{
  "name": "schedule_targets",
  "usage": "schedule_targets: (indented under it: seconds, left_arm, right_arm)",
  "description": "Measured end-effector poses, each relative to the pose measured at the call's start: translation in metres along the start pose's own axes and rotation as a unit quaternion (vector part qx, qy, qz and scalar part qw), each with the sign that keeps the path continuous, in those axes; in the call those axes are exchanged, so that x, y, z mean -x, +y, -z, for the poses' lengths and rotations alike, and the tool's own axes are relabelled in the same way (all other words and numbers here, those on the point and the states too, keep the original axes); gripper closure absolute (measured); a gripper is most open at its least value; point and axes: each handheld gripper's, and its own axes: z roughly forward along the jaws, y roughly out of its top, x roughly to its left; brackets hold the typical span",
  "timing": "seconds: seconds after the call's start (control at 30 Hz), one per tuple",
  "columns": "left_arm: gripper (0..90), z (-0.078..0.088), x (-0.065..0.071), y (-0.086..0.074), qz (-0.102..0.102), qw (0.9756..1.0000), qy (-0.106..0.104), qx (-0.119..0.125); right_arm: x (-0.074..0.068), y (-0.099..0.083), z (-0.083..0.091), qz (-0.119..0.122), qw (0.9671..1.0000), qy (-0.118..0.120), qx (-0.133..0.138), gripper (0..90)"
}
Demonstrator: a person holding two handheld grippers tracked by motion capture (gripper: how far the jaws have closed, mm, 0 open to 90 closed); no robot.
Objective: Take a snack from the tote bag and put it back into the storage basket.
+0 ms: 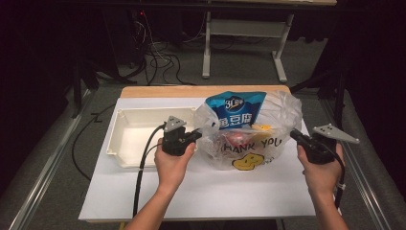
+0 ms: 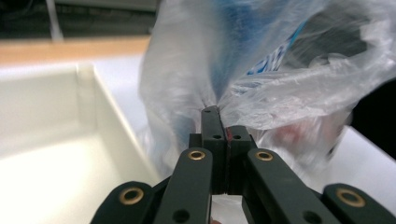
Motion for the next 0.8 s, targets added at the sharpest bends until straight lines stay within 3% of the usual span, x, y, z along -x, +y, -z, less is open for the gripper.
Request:
schedule_targets:
  seconds: [0.2,0.27,0.37,0.47,0.6,0.7,0.77,0.8]
  left_arm:
    - [90.0,-0.024,-0.002,-0.03,0.026,0.9983,0.009,-0.052]
    - [90.0,-0.032,0.003,-0.037,0.023,0.9975,0.01,-0.066]
    - [90.0,-0.041,0.014,-0.045,0.0,0.9962,0.023,-0.085]
    - [90.0,-0.047,0.016,-0.055,0.003,0.9946,0.041,-0.095]
    - [90.0,-0.052,0.01,-0.072,0.007,0.9917,0.059,-0.114]
    - [90.0,-0.055,0.002,-0.082,0.036,0.99,0.053,-0.126]
    - [90.0,-0.057,0.004,-0.086,0.043,0.9907,0.053,-0.118]
    - [90.0,-0.057,0.006,-0.086,0.034,0.991,0.057,-0.117]
  right_arm:
    - [0.0,-0.031,-0.016,0.003,0.9992,-0.002,-0.04,90.0]
    - [0.001,-0.039,-0.022,-0.002,0.9985,0.002,-0.054,90.0]
    - [0.0,-0.047,-0.029,0.004,0.9978,-0.008,-0.066,90.0]
    - [0.004,-0.055,-0.037,-0.008,0.996,-0.015,-0.087,90.0]
    - [0.009,-0.068,-0.05,-0.003,0.9922,-0.02,-0.123,90.0]
    - [0.015,-0.079,-0.059,-0.014,0.9895,-0.016,-0.143,90.0]
    - [0.016,-0.083,-0.065,-0.019,0.9879,-0.009,-0.154,90.0]
    - [0.014,-0.085,-0.068,-0.016,0.987,-0.008,-0.16,90.0]
